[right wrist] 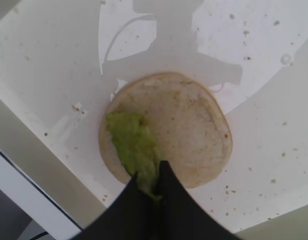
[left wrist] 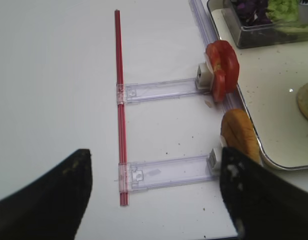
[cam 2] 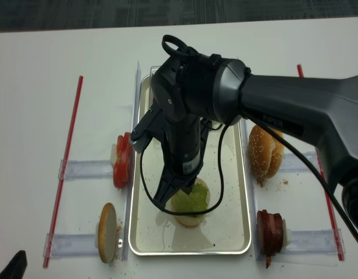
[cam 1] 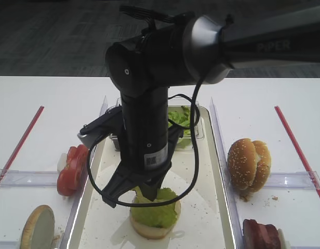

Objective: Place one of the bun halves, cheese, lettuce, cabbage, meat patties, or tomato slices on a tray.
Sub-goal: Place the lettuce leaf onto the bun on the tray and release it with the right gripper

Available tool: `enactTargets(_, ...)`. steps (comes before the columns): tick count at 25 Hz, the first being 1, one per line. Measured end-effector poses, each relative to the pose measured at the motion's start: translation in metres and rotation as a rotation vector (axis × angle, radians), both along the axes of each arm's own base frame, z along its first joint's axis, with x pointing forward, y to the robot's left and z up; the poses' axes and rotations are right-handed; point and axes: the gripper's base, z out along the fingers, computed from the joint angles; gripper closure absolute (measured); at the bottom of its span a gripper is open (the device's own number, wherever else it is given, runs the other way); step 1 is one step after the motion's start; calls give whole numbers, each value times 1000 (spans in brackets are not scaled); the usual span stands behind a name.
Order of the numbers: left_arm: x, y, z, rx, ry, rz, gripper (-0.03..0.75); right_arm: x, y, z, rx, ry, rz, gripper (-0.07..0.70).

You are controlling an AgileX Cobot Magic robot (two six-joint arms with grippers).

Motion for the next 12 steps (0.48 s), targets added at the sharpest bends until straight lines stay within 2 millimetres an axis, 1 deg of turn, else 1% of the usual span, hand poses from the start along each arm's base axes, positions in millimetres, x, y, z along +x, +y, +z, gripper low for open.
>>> enactTargets(9,0,0,0,0,0,0,224,1,1,0,9,-8,13,589)
enactTargets(12,0,0,0,0,0,0,224,1,1,0,10,-9,19,572)
